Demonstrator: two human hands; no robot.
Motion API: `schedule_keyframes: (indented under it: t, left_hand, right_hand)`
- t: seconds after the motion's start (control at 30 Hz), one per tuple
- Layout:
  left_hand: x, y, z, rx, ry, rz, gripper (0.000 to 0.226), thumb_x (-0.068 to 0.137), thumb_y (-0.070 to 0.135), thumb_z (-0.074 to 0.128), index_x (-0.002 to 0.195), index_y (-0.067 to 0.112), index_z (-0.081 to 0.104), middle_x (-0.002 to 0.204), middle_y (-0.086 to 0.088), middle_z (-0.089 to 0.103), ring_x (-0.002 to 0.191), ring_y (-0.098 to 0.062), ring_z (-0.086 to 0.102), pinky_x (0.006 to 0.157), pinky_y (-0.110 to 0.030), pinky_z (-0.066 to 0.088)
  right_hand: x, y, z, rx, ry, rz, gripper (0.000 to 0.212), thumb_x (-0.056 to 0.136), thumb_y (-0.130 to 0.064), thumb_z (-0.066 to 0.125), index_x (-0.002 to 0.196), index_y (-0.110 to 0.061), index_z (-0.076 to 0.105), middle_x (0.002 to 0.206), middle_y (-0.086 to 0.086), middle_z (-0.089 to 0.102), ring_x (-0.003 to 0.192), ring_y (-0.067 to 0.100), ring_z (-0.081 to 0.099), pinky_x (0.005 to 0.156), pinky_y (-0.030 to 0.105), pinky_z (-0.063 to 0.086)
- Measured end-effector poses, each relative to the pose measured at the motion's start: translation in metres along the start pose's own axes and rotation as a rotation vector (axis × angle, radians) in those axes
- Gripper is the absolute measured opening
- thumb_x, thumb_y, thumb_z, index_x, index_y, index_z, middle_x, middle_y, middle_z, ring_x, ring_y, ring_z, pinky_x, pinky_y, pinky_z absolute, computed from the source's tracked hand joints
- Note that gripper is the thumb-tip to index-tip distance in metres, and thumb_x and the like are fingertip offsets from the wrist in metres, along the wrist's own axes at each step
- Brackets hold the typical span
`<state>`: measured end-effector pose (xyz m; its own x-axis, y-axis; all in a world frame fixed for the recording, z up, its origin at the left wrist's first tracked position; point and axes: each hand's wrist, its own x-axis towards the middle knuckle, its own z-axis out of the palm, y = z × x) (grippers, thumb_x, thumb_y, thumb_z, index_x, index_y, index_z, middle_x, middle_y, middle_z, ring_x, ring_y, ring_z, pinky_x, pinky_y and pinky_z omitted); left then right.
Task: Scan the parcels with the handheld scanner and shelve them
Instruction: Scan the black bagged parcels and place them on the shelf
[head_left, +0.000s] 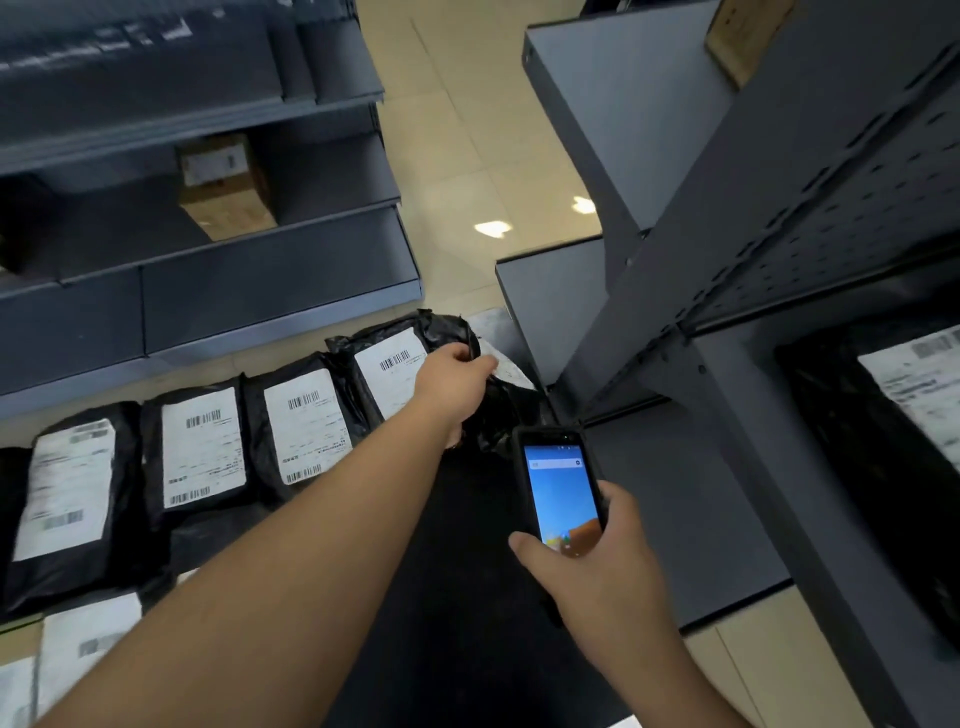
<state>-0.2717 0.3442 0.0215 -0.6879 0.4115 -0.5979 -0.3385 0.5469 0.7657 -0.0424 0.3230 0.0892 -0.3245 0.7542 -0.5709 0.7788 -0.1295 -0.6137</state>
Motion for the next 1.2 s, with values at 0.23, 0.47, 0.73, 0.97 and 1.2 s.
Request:
schedule_keyframes:
  t: [0.23,0.47,0.73,0.97,1.2]
  left_hand:
    - [-0.086,-0.014,-0.043,-0.104,-0.015,0.041,0.012,0.09,0.019,0.068,0.101,0.019,0.071,0.095,-0.004,0.081,0.091,-0.027,0.079,0.087,-0.054,0.064]
    - [-0.189,-0.021,-0.08,-0.183,0.15,0.165,0.015,0.093,0.025,0.069,0.106,0.018,0.07,0.099,-0.003,0.081,0.095,-0.025,0.078,0.093,-0.054,0.062]
    - [-0.283,-0.046,-0.099,-0.297,0.296,0.236,0.013,0.102,0.012,0.064,0.114,0.014,0.069,0.105,-0.005,0.081,0.098,-0.027,0.079,0.093,-0.053,0.062]
    - [-0.335,-0.058,-0.117,-0.374,0.361,0.287,0.013,0.102,0.009,0.066,0.115,0.008,0.068,0.106,-0.009,0.08,0.099,-0.029,0.079,0.094,-0.053,0.062]
    - [-0.36,-0.065,-0.157,-0.388,0.369,0.337,0.023,0.1,0.008,0.067,0.118,-0.005,0.059,0.109,-0.014,0.079,0.102,-0.034,0.077,0.097,-0.058,0.059]
  right_hand:
    - [-0.043,-0.004,-0.027,-0.001,-0.05,-0.122,0.093,0.069,-0.055,0.088,0.145,-0.036,0.039,0.102,-0.01,0.064,0.09,0.004,0.064,0.077,0.03,0.054]
    - [-0.079,-0.009,-0.066,-0.027,-0.185,-0.284,0.093,0.072,-0.05,0.089,0.148,-0.028,0.041,0.102,-0.007,0.065,0.091,0.007,0.063,0.071,0.027,0.049]
    - [-0.116,-0.017,-0.108,-0.068,-0.326,-0.444,0.088,0.076,-0.045,0.09,0.146,-0.025,0.04,0.106,-0.01,0.058,0.092,0.002,0.058,0.065,0.018,0.042]
    - [-0.151,-0.031,-0.129,-0.175,-0.398,-0.539,0.093,0.074,-0.053,0.089,0.148,-0.026,0.04,0.107,-0.009,0.06,0.095,0.009,0.064,0.081,0.032,0.056]
    - [-0.197,-0.055,-0.143,-0.267,-0.498,-0.595,0.052,0.072,-0.048,0.091,0.098,-0.038,0.047,0.109,-0.006,0.064,0.096,0.01,0.066,0.077,0.025,0.054]
